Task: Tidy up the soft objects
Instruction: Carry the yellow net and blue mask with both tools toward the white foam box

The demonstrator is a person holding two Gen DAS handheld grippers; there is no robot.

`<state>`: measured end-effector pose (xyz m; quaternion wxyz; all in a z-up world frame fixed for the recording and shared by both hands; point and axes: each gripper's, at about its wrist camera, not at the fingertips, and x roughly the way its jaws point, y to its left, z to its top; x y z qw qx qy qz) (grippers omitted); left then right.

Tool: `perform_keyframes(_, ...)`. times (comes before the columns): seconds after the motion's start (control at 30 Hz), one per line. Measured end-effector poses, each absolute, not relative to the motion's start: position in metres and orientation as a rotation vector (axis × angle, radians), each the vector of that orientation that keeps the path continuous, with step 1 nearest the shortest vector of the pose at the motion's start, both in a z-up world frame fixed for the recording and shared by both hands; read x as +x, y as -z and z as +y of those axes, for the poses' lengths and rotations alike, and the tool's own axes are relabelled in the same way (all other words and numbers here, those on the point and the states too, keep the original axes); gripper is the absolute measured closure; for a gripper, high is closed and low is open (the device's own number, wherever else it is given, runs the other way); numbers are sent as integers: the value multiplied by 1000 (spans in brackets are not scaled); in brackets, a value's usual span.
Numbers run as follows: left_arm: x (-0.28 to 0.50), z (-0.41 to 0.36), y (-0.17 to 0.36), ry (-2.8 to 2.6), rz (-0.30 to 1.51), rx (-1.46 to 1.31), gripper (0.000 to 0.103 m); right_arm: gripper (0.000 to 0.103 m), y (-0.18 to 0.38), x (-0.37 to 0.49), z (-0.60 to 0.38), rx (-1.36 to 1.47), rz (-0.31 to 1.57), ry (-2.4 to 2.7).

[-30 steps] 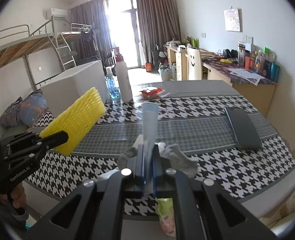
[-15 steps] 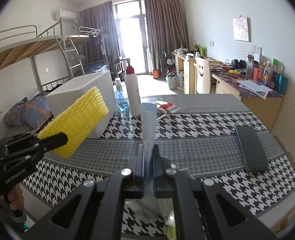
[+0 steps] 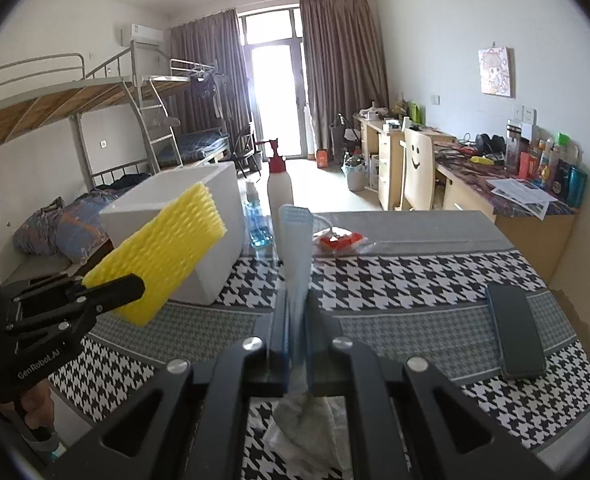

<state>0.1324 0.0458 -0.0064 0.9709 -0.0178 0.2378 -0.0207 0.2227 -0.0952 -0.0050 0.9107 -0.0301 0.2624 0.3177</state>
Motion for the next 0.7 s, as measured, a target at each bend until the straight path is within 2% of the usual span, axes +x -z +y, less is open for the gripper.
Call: perform_keyframes(0.7,163,57,-32,3,430,-2,92,95,-29,240,-75,-53,491,-644)
